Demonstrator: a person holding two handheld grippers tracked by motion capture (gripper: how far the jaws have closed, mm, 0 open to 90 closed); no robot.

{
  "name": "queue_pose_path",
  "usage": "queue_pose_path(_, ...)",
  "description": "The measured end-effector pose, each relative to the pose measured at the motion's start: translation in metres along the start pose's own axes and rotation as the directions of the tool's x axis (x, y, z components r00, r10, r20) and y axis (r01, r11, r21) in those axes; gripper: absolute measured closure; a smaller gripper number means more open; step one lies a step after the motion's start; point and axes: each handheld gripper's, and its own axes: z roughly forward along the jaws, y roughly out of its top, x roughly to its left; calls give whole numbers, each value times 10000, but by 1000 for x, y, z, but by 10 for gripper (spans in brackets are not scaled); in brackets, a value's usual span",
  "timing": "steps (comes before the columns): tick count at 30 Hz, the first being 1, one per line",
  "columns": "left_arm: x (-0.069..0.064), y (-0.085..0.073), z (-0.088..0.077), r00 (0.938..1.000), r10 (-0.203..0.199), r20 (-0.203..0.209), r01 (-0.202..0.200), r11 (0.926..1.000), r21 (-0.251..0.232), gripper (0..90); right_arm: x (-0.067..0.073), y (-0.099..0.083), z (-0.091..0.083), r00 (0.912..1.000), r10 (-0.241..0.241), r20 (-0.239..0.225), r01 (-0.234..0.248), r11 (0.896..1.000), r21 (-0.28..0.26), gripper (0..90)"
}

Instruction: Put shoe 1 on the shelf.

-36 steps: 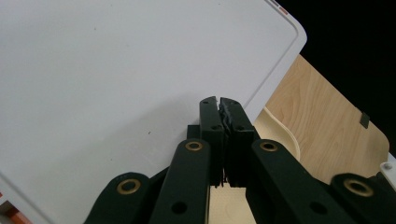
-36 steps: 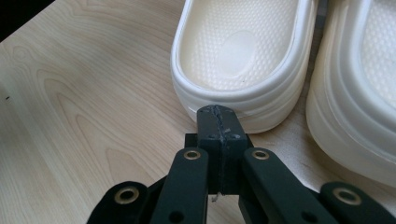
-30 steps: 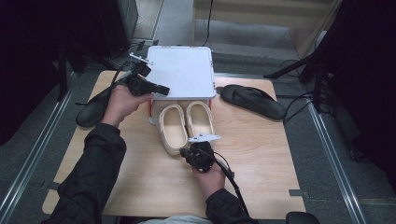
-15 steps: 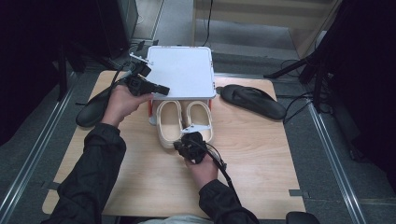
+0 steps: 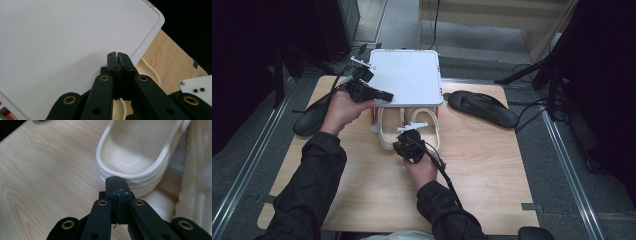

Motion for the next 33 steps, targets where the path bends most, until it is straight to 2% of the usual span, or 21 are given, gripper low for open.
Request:
queue_pose_path(5,1,0,0,9999,-143,33,143,9999,18,893,-1,11,11,9999,89,105,-87,9998,-157,900)
queue_pose_path(7,0,0,0,9999,-119,-22,119,9999,18,893,-2,15,16,9992,-67,403,72,9999,-140,900)
queue_pose_path(11,0,0,0,9999,-117,0,117,9999,13,893,-7,23,22,9992,325,226,-321,9993,-181,900)
queue_pose_path(16,0,0,0,9999,-157,59,157,9999,-2,892,-10,30,28,9980,458,437,-448,9987,-234,900)
queue_pose_path(21,2,0,0,9998,-149,132,149,9999,-12,892,-7,40,37,9964,174,834,-165,9998,-119,900)
queue_pose_path(23,2,-1,0,9998,-156,122,156,9999,-13,892,-9,42,40,9957,252,886,-240,9996,-141,900)
queue_pose_path(26,2,-1,0,9998,-143,141,143,9999,-17,892,-11,44,41,9973,327,665,-321,9994,-100,900)
queue_pose_path(30,2,-1,0,9997,-172,169,172,9999,-14,892,-10,43,37,9980,209,596,-200,9997,-151,900)
queue_pose_path(33,2,-1,0,9998,-134,136,134,9999,-10,892,-7,38,22,9997,63,230,-55,9995,-326,900)
